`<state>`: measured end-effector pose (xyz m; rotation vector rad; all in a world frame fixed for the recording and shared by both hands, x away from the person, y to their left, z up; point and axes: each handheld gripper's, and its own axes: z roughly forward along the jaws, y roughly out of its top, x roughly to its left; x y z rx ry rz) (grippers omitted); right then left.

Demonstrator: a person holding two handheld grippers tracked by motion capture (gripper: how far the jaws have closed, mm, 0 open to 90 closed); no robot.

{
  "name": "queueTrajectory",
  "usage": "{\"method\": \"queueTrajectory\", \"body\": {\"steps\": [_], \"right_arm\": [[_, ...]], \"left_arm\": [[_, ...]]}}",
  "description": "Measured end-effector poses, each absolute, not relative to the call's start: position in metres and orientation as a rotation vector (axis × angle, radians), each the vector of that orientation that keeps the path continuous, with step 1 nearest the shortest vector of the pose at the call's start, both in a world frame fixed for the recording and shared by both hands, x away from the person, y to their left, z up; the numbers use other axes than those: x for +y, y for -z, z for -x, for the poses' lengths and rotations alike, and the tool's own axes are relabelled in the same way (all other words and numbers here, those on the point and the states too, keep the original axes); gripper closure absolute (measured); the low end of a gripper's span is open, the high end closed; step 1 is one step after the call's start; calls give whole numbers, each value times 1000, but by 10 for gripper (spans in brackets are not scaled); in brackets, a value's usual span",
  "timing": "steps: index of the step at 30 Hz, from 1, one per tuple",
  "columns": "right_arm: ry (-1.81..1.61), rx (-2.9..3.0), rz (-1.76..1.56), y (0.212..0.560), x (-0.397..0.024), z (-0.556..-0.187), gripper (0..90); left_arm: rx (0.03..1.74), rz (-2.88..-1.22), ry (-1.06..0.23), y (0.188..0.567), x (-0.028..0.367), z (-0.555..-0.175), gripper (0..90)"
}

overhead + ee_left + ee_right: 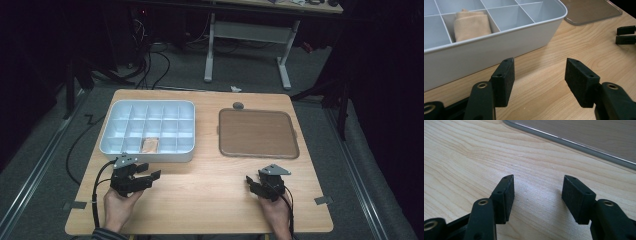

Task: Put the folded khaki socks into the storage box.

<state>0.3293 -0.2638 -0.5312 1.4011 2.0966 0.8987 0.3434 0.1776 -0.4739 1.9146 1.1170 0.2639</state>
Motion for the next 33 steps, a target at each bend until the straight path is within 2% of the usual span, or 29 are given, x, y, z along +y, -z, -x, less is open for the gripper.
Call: {"method": "queueTrajectory", "body": {"steps": [33], "right_arm": [[-899,2097,-1401,531,-264,-329,437]], "left_arm": [[1154,-1933,-224,497,166,-351,416]]}}
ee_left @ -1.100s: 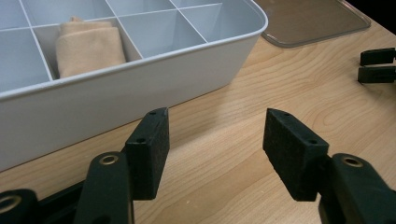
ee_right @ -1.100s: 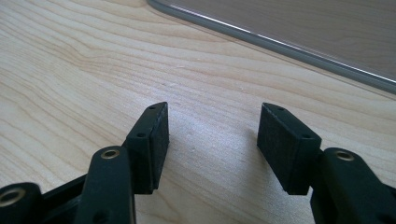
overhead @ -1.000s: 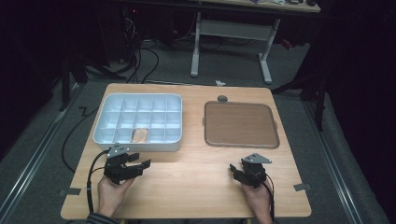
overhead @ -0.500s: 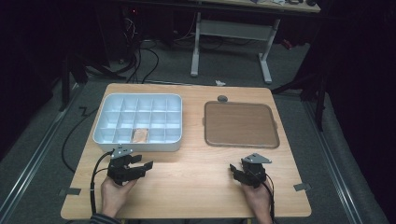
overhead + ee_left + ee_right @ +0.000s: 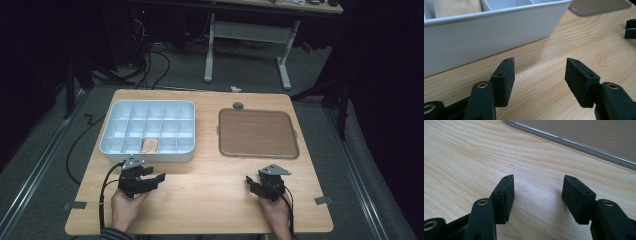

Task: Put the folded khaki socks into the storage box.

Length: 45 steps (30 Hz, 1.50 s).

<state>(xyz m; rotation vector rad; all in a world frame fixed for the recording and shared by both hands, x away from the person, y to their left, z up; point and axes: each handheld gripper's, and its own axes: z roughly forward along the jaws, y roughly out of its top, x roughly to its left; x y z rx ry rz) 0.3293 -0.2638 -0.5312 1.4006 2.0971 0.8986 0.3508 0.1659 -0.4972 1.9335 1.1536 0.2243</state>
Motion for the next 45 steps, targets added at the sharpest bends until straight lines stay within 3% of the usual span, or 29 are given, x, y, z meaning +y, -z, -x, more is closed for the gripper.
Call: {"method": "queueTrajectory", "body": {"steps": [45], "right_arm": [[-899,2099,-1399,531,-264,-329,432]], "left_arm": [[1179,-2017,-306,528,147,-362,418]]}}
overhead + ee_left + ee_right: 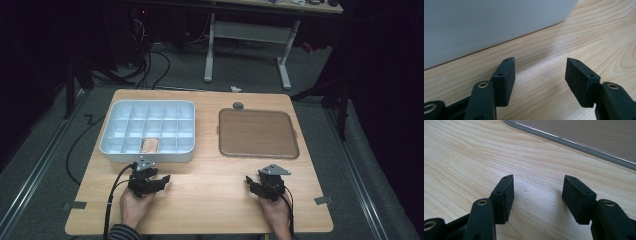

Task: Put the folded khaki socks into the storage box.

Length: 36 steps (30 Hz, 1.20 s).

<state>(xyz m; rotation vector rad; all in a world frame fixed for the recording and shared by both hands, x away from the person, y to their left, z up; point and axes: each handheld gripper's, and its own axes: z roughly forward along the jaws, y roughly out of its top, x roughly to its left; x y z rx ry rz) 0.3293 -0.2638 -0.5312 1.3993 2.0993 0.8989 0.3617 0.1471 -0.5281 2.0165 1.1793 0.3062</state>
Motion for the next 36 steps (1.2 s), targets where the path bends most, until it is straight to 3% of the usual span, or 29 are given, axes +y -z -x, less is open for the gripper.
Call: {"method": "queueTrajectory", "body": {"steps": [12,22,36], "right_arm": [[-899,2099,-1399,531,-264,-329,432],[-899,2099,-1399,531,-264,-329,432],[-899,2100,-1399,531,-264,-329,430]], "left_arm": [[1173,-2018,-347,531,145,-363,417],[1104,-2072,-477,535,136,-359,382],[1119,-2061,-484,536,136,-359,342]]}}
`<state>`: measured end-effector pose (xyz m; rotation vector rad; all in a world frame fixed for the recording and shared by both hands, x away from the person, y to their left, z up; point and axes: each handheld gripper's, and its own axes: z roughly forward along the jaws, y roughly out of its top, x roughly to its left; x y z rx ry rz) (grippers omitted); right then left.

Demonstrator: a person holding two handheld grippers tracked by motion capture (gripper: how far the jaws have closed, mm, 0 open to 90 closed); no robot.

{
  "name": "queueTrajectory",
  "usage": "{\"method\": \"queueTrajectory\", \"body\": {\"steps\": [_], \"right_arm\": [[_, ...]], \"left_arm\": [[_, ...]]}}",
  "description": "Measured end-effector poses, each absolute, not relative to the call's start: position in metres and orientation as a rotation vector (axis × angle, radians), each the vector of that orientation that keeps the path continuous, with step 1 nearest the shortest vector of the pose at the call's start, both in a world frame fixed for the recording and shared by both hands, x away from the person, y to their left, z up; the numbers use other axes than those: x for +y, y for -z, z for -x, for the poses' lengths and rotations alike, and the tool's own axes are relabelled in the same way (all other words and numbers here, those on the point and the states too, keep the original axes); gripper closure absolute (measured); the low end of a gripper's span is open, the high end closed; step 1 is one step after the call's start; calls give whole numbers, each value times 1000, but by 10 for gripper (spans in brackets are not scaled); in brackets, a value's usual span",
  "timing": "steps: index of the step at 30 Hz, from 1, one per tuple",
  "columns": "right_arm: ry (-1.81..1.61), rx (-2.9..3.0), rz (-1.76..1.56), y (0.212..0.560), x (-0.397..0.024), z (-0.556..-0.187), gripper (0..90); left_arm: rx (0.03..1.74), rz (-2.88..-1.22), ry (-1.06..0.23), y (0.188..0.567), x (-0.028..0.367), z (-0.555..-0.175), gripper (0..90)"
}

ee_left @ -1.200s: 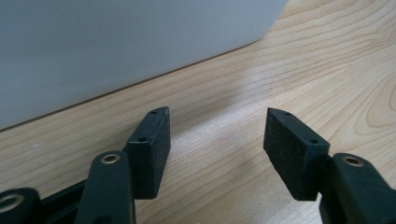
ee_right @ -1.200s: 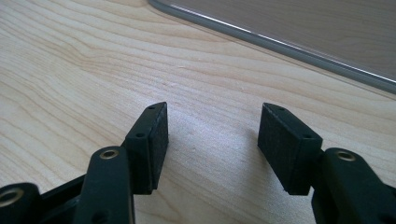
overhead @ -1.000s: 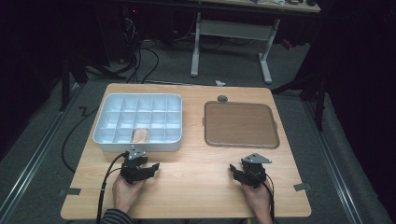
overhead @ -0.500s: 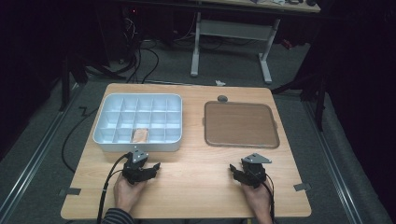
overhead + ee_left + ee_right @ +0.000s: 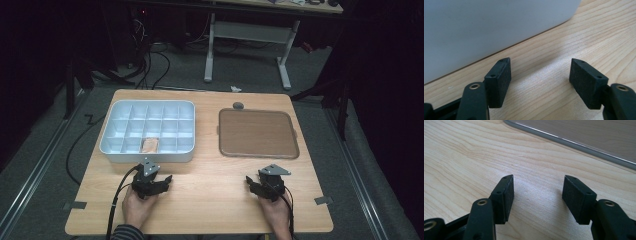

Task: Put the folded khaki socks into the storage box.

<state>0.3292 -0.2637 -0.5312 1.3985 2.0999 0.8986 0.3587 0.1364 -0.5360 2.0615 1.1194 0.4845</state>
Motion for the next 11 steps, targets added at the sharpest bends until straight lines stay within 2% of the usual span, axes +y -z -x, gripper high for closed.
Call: {"method": "queueTrajectory", "body": {"steps": [11], "right_arm": [[-901,2101,-1399,531,-264,-329,428]], "left_arm": [[1119,-2061,-484,536,136,-359,338]]}}
